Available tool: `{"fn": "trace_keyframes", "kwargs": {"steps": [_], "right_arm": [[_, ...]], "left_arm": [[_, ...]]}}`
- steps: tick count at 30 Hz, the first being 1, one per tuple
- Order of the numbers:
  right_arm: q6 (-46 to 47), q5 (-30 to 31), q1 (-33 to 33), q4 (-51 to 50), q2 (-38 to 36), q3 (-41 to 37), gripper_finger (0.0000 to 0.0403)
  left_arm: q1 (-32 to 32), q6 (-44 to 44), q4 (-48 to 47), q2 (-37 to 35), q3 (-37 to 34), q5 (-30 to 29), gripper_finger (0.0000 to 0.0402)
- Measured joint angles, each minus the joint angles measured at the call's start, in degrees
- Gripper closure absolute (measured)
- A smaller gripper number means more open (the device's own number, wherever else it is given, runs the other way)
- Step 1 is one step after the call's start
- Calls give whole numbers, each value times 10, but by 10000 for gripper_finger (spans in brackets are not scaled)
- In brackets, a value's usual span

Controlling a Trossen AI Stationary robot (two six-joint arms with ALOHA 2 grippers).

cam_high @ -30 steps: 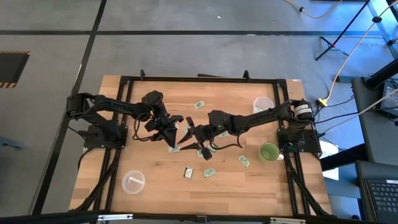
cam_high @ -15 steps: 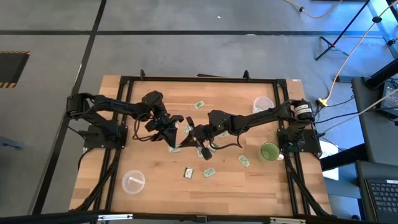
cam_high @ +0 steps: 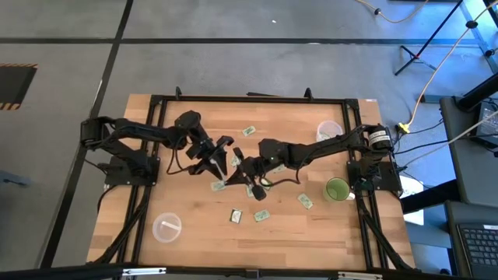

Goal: Pick and place items into bin
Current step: Put the white stevia packet into the top white bin

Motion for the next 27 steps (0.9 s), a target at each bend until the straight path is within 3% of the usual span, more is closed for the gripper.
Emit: {"fn": "trace_keyframes", "kwargs": {"steps": [7,11,15,22,27], "right_arm": [[8,35,-3,-144,-51,0,401],[22,119,-3,-290,-104,0,401],[97,201,-4,-474,-166,0,401],[310,394,-13,-779,-277,0,401],[455,472,-49,-941,-317,0,401]], "left_arm": [[48,-105,-14,-8,0,5,280],[75,-125,-67,-8,-1,2,279],[94,-102,-142,-8,-1,-12,283],[97,-48,-246,-6,-1,-164,281],[90,-47,-287,-6,-1,-246,284]]}}
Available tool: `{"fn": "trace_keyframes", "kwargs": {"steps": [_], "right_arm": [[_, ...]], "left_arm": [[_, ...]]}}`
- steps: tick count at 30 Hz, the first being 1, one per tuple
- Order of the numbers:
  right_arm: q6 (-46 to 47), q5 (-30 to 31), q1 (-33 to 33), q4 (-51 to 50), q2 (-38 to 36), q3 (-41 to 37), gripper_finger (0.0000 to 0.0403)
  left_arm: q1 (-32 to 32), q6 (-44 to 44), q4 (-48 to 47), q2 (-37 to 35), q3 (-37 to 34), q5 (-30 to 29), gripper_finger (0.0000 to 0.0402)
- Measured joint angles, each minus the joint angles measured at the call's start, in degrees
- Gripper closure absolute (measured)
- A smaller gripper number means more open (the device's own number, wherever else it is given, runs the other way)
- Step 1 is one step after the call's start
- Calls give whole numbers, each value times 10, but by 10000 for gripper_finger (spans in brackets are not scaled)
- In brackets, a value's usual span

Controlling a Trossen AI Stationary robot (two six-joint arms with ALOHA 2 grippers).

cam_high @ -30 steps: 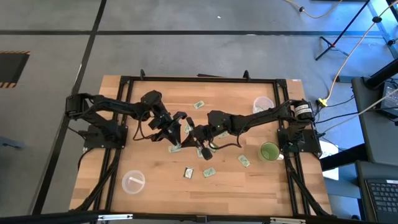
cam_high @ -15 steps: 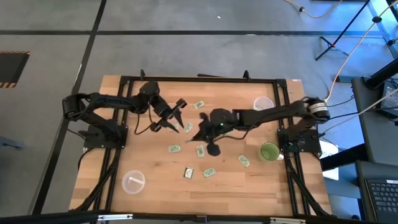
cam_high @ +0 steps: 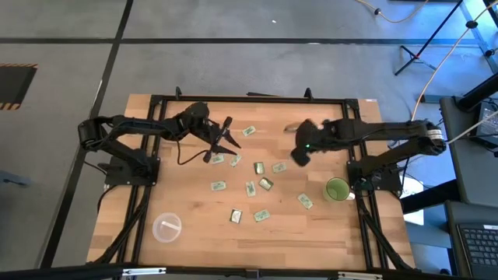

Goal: Pick and place items into bin
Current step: Put the white stevia packet into the top white bin

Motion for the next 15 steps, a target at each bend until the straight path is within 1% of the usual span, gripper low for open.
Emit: {"fn": "trace_keyframes", "kwargs": {"steps": [2,5,13,15], "right_arm": [[51,37,-16,-48,-5,0,401],[100,50,-47,-90,-4,0,401],[108,49,-125,-111,25,0,400],[109,39,-141,-123,36,0,400]], "left_arm": [[-1,0,-13,0,0,-10,285],[-6,0,-32,0,0,-12,284],[-12,0,-51,0,0,-10,285],[-12,0,-59,0,0,-10,287]]}}
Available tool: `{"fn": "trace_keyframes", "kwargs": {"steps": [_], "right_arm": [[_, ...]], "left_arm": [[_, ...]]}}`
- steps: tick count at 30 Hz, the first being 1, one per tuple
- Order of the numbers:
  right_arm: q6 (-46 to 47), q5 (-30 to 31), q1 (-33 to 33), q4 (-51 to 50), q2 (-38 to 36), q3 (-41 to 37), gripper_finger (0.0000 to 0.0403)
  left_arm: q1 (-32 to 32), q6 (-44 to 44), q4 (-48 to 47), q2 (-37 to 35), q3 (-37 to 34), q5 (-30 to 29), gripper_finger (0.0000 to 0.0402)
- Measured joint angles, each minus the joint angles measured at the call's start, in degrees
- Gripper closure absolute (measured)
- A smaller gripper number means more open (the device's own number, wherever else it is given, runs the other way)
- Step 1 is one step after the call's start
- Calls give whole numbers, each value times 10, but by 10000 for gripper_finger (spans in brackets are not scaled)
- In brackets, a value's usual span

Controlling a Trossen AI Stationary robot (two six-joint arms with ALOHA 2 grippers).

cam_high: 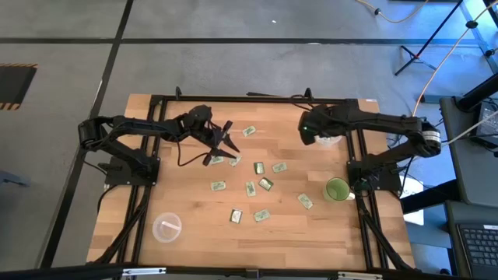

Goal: Pick and place items into bin
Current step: Put the white stevia packet into the top white bin

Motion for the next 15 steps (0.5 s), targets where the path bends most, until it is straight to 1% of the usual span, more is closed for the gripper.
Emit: {"fn": "trace_keyframes", "kwargs": {"steps": [6,15], "right_arm": [[-16,-14,-40,-18,35,0,400],[-19,-45,-67,-38,71,-9,400]], "left_arm": [[0,26,-16,0,0,0,288],[0,30,-17,0,-13,0,288]]}}
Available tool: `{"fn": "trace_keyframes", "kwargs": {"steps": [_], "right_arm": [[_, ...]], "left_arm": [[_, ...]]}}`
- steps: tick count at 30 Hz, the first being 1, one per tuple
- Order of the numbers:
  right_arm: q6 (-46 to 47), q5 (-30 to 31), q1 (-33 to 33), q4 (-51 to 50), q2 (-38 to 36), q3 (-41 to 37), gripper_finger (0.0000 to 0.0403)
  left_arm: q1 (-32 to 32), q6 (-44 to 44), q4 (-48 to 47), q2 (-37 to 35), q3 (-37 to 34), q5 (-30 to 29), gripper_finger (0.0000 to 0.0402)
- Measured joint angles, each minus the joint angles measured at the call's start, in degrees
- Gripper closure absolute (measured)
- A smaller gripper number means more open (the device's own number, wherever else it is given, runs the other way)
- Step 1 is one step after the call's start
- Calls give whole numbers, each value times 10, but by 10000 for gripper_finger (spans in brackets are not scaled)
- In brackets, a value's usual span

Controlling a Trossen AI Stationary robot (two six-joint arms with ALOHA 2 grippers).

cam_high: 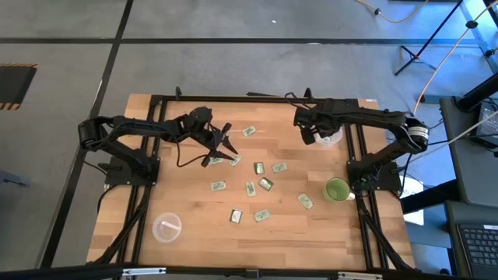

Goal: Pick and place items into bin
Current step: Put the white stevia packet into the top white bin

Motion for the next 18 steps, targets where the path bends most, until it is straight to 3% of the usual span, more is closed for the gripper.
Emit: {"fn": "trace_keyframes", "kwargs": {"steps": [11,18], "right_arm": [[-14,0,-24,24,0,-95,400],[-14,0,-24,36,0,-115,400]], "left_arm": [[0,0,1,0,-1,0,288],[0,0,1,0,-1,0,288]]}}
